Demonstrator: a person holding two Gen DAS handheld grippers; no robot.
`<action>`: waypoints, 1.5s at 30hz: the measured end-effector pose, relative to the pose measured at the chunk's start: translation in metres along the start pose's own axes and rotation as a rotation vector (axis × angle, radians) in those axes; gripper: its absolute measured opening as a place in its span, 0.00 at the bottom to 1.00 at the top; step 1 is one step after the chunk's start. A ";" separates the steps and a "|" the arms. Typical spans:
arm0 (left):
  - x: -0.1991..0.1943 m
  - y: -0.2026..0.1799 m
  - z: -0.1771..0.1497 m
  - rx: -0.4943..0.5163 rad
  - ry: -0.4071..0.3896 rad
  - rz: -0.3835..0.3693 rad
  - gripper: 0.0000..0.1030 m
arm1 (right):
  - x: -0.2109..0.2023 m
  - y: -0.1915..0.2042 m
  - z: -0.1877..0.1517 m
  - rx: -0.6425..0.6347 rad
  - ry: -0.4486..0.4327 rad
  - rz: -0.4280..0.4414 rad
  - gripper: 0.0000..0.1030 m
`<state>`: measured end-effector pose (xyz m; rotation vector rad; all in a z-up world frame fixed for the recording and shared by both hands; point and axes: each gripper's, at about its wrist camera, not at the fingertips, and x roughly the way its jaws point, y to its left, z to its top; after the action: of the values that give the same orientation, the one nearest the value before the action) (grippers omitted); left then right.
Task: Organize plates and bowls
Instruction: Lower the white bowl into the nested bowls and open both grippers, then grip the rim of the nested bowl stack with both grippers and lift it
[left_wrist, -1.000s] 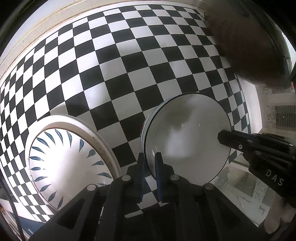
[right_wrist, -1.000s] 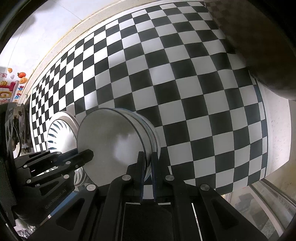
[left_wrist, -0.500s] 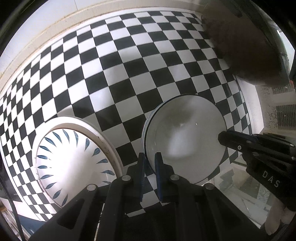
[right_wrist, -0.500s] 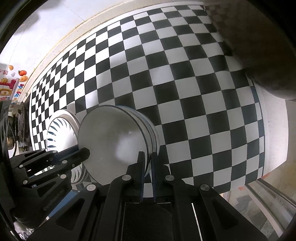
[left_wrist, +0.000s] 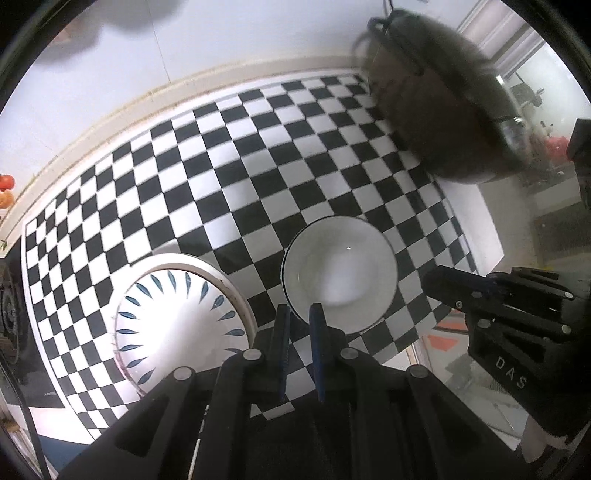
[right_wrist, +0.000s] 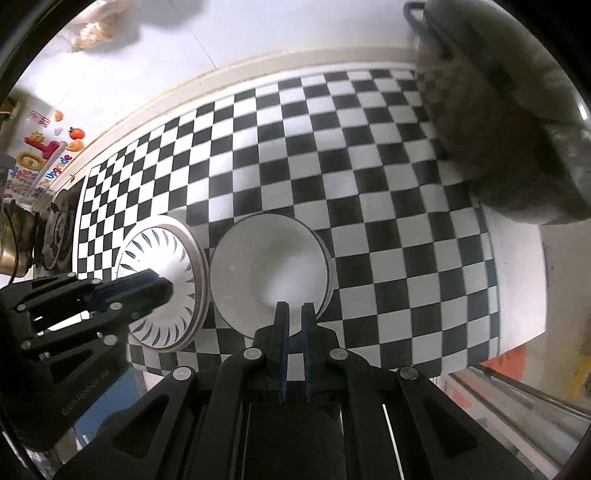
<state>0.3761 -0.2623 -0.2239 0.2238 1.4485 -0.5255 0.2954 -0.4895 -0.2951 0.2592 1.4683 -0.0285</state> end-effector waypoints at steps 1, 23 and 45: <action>-0.007 0.000 -0.002 0.000 -0.012 0.003 0.09 | -0.007 0.001 -0.002 0.001 -0.014 -0.004 0.08; -0.052 0.002 -0.024 -0.044 -0.085 -0.032 0.22 | -0.087 0.000 -0.033 0.062 -0.171 -0.009 0.78; 0.100 0.053 0.048 -0.287 0.238 -0.308 0.31 | 0.070 -0.071 0.007 0.245 0.081 0.156 0.87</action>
<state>0.4466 -0.2584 -0.3242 -0.1739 1.7843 -0.5438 0.2972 -0.5500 -0.3748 0.5798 1.5211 -0.0727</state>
